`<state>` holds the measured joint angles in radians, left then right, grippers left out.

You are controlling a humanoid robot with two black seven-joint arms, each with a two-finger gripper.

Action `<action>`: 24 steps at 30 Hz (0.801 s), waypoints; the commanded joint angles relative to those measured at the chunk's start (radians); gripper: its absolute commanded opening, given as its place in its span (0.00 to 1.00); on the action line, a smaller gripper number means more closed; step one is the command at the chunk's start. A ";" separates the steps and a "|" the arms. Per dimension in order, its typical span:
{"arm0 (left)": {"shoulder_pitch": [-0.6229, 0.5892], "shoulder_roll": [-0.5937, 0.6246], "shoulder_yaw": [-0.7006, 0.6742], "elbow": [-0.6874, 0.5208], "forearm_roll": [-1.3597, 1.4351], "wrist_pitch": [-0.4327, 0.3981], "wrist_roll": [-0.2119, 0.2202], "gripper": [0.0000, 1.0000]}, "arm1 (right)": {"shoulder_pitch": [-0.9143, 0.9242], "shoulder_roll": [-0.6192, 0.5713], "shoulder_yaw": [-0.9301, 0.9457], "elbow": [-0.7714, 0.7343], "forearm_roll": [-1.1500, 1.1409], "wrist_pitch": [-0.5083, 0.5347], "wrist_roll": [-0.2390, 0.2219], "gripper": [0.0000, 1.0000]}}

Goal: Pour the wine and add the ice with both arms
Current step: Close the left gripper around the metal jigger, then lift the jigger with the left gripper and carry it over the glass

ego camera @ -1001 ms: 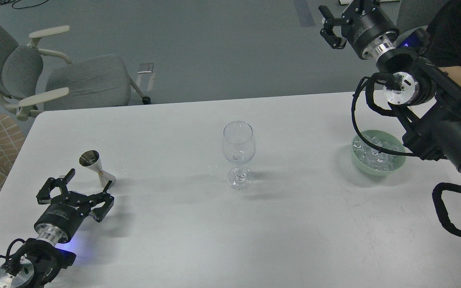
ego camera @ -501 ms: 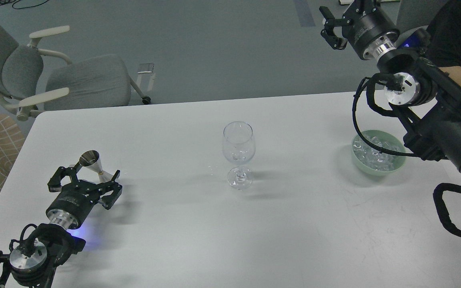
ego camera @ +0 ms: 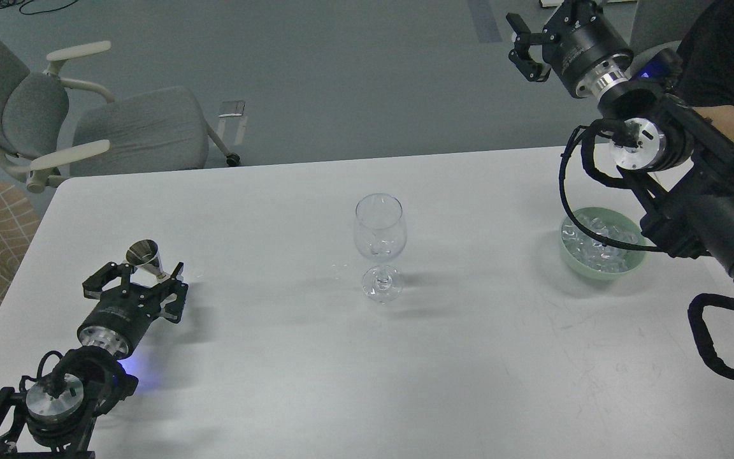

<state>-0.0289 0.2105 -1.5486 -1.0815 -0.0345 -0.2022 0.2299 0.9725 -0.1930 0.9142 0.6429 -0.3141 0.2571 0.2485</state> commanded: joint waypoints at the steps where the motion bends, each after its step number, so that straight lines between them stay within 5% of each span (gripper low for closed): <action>1: -0.002 0.003 0.001 0.000 0.002 0.000 0.000 0.42 | 0.000 0.001 0.000 0.000 0.000 0.001 0.000 1.00; 8: 0.001 0.001 -0.001 0.000 0.001 -0.003 0.017 0.04 | 0.000 0.001 -0.020 0.000 0.000 -0.001 0.000 1.00; 18: -0.014 0.009 -0.004 -0.051 -0.001 -0.051 0.019 0.00 | 0.000 0.001 -0.021 0.000 0.001 -0.001 0.000 1.00; 24: -0.071 0.041 -0.002 -0.170 0.001 0.047 0.022 0.00 | -0.002 0.001 -0.024 0.000 0.000 -0.001 0.000 1.00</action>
<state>-0.0692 0.2310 -1.5541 -1.1934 -0.0352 -0.2153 0.2493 0.9725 -0.1917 0.8907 0.6428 -0.3143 0.2563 0.2485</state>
